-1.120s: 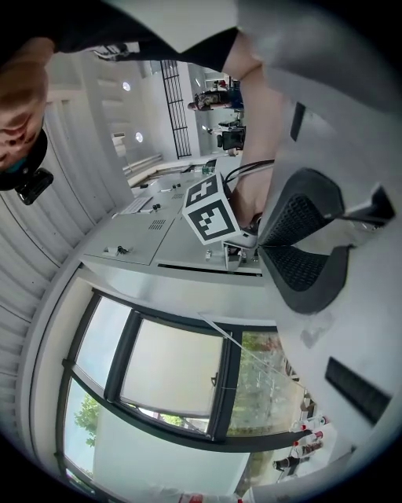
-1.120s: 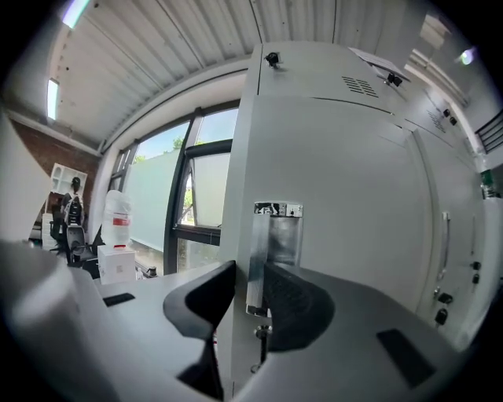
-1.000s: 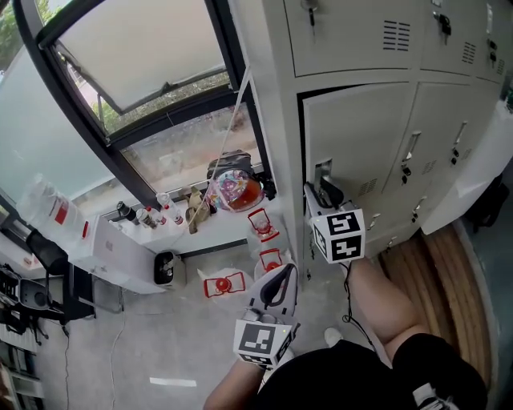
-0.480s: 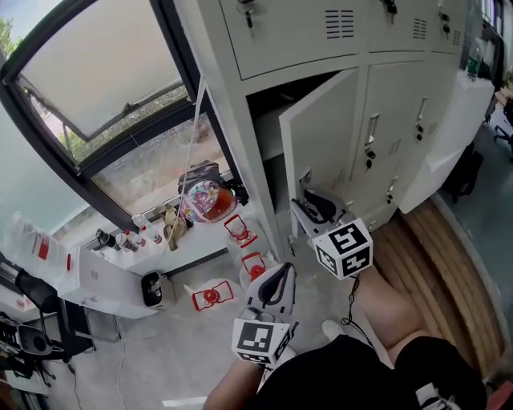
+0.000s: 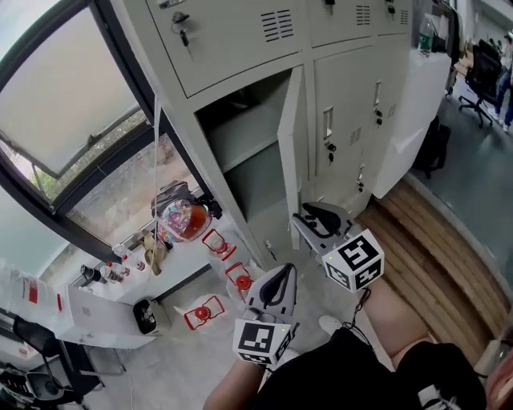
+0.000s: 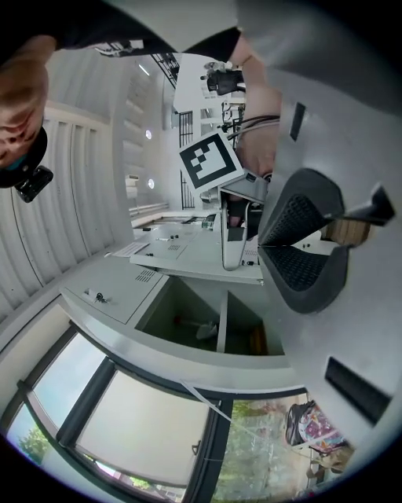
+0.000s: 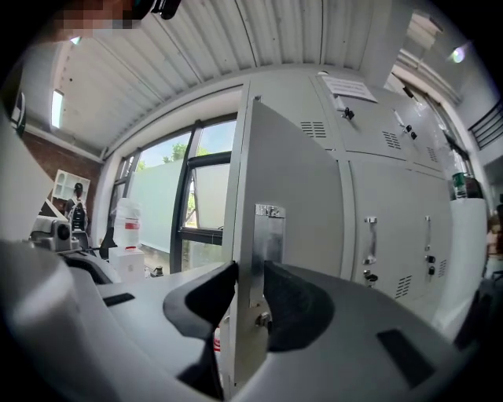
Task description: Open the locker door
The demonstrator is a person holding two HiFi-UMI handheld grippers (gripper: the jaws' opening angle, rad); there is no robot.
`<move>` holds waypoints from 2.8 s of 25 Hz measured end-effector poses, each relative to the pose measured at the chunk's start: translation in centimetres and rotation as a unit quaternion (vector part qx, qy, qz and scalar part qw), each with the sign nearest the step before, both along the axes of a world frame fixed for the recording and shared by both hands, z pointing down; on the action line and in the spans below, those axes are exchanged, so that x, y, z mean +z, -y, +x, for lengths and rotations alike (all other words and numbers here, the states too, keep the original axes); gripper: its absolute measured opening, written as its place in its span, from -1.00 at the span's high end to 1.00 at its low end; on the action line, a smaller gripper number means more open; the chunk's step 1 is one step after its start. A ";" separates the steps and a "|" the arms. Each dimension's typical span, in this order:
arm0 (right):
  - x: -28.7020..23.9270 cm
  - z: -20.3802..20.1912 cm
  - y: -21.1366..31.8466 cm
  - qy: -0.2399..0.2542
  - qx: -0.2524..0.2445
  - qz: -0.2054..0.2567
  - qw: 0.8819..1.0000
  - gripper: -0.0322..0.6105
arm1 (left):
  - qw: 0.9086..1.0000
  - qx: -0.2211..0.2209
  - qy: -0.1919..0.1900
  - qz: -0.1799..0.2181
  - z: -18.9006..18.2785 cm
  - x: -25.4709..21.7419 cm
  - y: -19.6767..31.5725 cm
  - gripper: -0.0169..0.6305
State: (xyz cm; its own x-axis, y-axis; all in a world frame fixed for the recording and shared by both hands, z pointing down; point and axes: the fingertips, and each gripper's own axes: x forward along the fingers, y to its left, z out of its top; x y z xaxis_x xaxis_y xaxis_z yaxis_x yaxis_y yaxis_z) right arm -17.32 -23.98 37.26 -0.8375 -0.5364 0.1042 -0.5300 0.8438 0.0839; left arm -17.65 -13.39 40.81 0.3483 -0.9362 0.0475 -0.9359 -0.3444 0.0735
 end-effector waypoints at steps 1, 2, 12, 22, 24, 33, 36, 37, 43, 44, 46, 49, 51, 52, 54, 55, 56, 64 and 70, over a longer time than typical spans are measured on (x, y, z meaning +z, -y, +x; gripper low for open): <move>0.0 0.7 -0.1 -0.001 0.009 0.002 1.000 0.38 | 1.000 0.008 -0.001 0.002 0.3 0.1 0.1 0.90; 0.0 1.3 -0.1 -0.001 0.018 0.004 1.000 0.39 | 1.000 0.016 -0.002 0.004 0.7 0.0 0.2 0.90; 0.0 8.3 0.8 -0.004 0.129 0.007 0.992 0.42 | 0.997 0.079 -0.019 0.005 3.7 0.0 0.1 0.90; 0.0 15.0 3.6 -0.008 0.222 0.007 0.975 0.58 | 0.994 0.105 -0.009 0.011 5.9 -0.3 0.4 0.90; 0.0 16.2 4.4 -0.010 0.233 0.007 0.972 0.60 | 0.995 0.104 -0.007 0.011 6.3 -0.3 0.8 0.90; -0.1 20.0 8.1 0.002 0.265 0.004 0.964 0.72 | 0.996 0.091 -0.001 0.007 7.6 -0.5 2.8 0.90; -0.1 20.6 9.0 0.007 0.268 0.003 0.963 0.73 | 0.996 0.087 0.000 0.005 7.9 -0.4 3.5 0.90; -0.1 20.7 9.2 0.008 0.269 0.003 0.963 0.73 | 0.996 0.087 0.000 0.005 8.0 -0.4 3.7 0.90; 0.0 21.2 9.9 0.012 0.260 0.001 0.966 0.73 | 0.996 0.084 0.000 0.004 8.8 -0.5 4.6 0.90; 0.0 21.2 9.9 0.011 0.259 0.001 0.966 0.73 | 0.996 0.083 -0.003 0.003 8.9 -0.6 4.6 0.90; 0.0 21.3 10.0 0.010 0.258 0.001 0.966 0.73 | 0.997 0.081 -0.007 0.003 9.1 -0.7 4.6 0.90; 0.0 21.3 10.1 0.007 0.256 0.002 0.967 0.73 | 0.997 0.079 -0.004 0.005 9.0 -0.6 4.6 0.90; 0.0 21.4 10.1 0.006 0.256 0.001 0.967 0.73 | 0.997 0.079 0.000 0.008 9.0 -0.7 4.4 0.90; 0.0 21.4 10.1 0.006 0.256 0.000 0.967 0.73 | 0.997 0.079 0.000 0.008 9.0 -0.7 4.3 0.90; 0.0 21.4 10.0 0.009 0.258 -0.003 0.966 0.72 | 0.997 0.076 0.001 0.009 8.8 -0.8 4.1 0.90; -0.1 21.5 10.0 0.013 0.261 -0.004 0.965 0.72 | 0.997 0.075 0.001 0.010 8.6 -0.9 3.9 0.90; -0.1 21.6 9.8 0.018 0.263 -0.004 0.965 0.72 | 0.997 0.072 0.001 0.010 8.4 -0.9 3.7 0.90; -0.8 19.8 6.9 0.030 0.256 -0.002 0.966 0.72 | 0.998 0.055 -0.003 0.013 6.0 -1.2 1.6 0.90; -0.2 14.9 2.7 0.017 0.208 -0.014 0.978 0.73 | 0.999 0.044 -0.004 0.016 3.8 -1.4 -0.7 0.90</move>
State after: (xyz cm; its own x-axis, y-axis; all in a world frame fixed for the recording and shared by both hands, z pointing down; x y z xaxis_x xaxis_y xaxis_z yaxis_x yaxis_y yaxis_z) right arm -2.41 -26.69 37.03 -0.5511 -0.8284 0.0999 -0.8297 0.5568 0.0394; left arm -13.89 -12.72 39.44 0.4291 -0.9031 0.0146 -0.9015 -0.4272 0.0692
